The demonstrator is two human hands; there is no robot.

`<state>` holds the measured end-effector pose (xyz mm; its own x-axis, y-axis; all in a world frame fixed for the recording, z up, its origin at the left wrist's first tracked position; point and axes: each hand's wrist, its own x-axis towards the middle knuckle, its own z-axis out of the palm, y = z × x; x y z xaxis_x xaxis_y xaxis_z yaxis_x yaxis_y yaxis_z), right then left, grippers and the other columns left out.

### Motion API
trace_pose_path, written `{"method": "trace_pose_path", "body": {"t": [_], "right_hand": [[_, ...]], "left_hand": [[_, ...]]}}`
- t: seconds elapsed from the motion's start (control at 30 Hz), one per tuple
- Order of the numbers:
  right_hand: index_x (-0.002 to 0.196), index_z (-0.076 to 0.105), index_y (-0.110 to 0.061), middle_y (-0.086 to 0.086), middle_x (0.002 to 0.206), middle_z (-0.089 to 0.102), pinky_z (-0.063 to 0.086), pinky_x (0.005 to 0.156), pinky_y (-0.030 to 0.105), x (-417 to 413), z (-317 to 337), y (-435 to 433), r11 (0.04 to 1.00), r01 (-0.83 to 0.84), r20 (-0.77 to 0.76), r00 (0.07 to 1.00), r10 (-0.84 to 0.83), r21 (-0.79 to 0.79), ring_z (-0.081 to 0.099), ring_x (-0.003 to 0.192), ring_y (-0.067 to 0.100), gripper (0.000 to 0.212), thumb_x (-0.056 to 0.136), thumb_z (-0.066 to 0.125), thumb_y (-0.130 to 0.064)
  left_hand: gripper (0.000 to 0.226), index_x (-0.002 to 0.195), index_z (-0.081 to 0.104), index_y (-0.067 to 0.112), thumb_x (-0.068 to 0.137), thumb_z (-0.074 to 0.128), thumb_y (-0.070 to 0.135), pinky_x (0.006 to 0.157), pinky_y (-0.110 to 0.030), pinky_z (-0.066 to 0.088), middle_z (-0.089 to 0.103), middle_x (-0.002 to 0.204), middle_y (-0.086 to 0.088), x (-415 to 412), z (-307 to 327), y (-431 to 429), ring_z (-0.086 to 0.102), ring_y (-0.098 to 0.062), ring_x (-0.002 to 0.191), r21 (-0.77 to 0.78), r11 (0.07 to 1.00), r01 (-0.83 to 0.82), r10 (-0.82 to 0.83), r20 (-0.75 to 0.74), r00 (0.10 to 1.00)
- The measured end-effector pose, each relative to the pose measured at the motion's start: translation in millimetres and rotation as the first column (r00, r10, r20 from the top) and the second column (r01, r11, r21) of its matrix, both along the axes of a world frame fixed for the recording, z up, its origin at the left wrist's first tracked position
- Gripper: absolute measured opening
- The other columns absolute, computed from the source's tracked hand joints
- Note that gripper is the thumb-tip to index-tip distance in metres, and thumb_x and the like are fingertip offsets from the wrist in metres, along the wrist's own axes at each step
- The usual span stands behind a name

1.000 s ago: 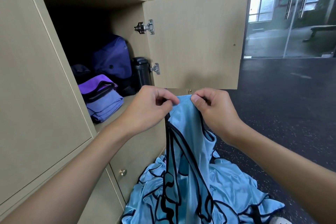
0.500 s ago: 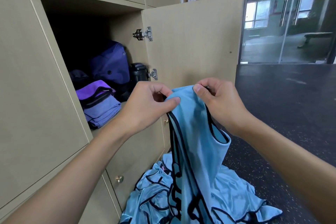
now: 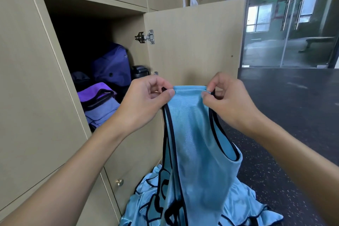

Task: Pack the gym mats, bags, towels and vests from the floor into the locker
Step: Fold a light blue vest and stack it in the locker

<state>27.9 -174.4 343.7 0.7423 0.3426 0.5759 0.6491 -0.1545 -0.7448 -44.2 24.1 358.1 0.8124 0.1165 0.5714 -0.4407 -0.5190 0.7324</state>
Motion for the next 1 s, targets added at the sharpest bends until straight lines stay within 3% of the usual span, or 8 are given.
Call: {"method": "trace_pose_path", "body": {"t": [0.13, 0.27, 0.47, 0.53, 0.63, 0.8, 0.9, 1.0], "right_hand": [[0.100, 0.051, -0.032, 0.003, 0.107, 0.063, 0.043, 0.063, 0.021, 3.3, -10.3, 9.9, 0.995, -0.044, -0.074, 0.996, 0.050, 0.088, 0.054, 0.066, 0.006, 0.025, 0.094, 0.058, -0.008], [0.091, 0.064, -0.029, 0.006, 0.088, 0.073, 0.046, 0.073, 0.028, 6.1, -13.1, 13.3, 0.994, -0.068, -0.068, 0.995, 0.073, 0.082, 0.057, 0.071, 0.009, 0.022, 0.098, 0.056, -0.010], [0.091, 0.059, -0.028, -0.015, 0.062, 0.058, 0.035, 0.055, 0.020, 7.2, -8.7, 12.3, 0.990, -0.036, 0.020, 0.999, 0.033, 0.140, 0.042, 0.057, 0.009, 0.028, 0.102, 0.047, -0.005], [0.090, 0.061, -0.029, 0.003, 0.066, 0.060, 0.035, 0.057, 0.027, 6.5, -9.3, 10.6, 0.990, -0.043, 0.034, 0.999, 0.038, 0.135, 0.042, 0.060, 0.016, 0.031, 0.102, 0.047, -0.005], [0.093, 0.062, -0.034, 0.025, 0.082, 0.060, 0.038, 0.062, 0.030, 7.4, -10.4, 8.2, 0.994, -0.048, 0.012, 0.999, 0.047, 0.103, 0.044, 0.066, 0.020, 0.030, 0.102, 0.049, -0.009], [0.096, 0.066, -0.037, 0.005, 0.091, 0.074, 0.056, 0.083, 0.038, 6.4, -11.2, 6.3, 0.998, -0.068, -0.045, 0.997, 0.068, -0.003, 0.067, 0.080, 0.023, 0.025, 0.101, 0.054, -0.015], [0.089, 0.065, -0.030, 0.010, 0.081, 0.071, 0.049, 0.065, 0.036, 3.5, -9.0, 7.1, 0.995, -0.047, -0.065, 0.996, 0.052, 0.085, 0.057, 0.066, 0.018, 0.024, 0.101, 0.053, -0.013], [0.093, 0.063, -0.025, -0.016, 0.062, 0.060, 0.037, 0.053, 0.018, 4.8, -7.5, 9.3, 0.987, -0.021, -0.051, 0.998, 0.029, 0.157, 0.043, 0.051, 0.004, 0.019, 0.100, 0.054, -0.011]], "left_hand": [[0.017, 0.094, 0.057, 0.020, 0.085, 0.070, 0.013, 0.071, -0.040, 0.049, 0.058, 0.077, -0.018, 4.0, -4.8, -0.6, 0.056, -0.023, 0.071, -0.109, 0.994, 0.008, -0.002, 0.049, 0.999], [0.020, 0.099, 0.053, 0.017, 0.092, 0.068, 0.005, 0.058, -0.030, 0.045, 0.064, 0.084, -0.037, 4.0, -6.6, -0.6, 0.052, -0.024, 0.065, -0.207, 0.977, -0.047, 0.062, 0.069, 0.996], [0.026, 0.100, 0.063, 0.018, 0.085, 0.074, 0.000, 0.069, -0.025, 0.049, 0.067, 0.073, -0.015, 3.5, -14.4, -2.4, 0.062, -0.015, 0.069, -0.188, 0.979, 0.077, -0.079, 0.000, 0.997], [0.028, 0.100, 0.065, 0.015, 0.083, 0.074, -0.005, 0.072, -0.020, 0.053, 0.070, 0.072, 0.003, 3.0, -14.1, -2.5, 0.066, -0.010, 0.071, -0.158, 0.983, 0.096, -0.101, -0.024, 0.995], [0.026, 0.098, 0.065, 0.015, 0.084, 0.073, -0.005, 0.073, -0.024, 0.056, 0.073, 0.074, 0.002, 1.1, -10.3, -1.7, 0.068, -0.011, 0.070, -0.175, 0.982, 0.069, -0.074, -0.019, 0.997], [0.020, 0.092, 0.064, 0.014, 0.083, 0.075, 0.000, 0.073, -0.041, 0.056, 0.073, 0.070, -0.009, 0.9, -9.5, -3.0, 0.065, -0.022, 0.067, -0.260, 0.966, -0.009, 0.022, 0.048, 0.999], [0.023, 0.101, 0.058, 0.012, 0.086, 0.074, 0.004, 0.058, -0.027, 0.052, 0.070, 0.062, -0.003, 2.0, -18.4, -10.4, 0.057, -0.014, 0.055, -0.296, 0.954, -0.055, 0.080, 0.074, 0.994], [0.054, 0.123, 0.045, 0.022, 0.083, 0.079, 0.010, 0.068, -0.030, 0.056, 0.076, 0.081, -0.005, 1.9, -31.9, -19.8, 0.065, -0.016, 0.070, -0.297, 0.954, 0.032, -0.038, -0.012, 0.999]]}}
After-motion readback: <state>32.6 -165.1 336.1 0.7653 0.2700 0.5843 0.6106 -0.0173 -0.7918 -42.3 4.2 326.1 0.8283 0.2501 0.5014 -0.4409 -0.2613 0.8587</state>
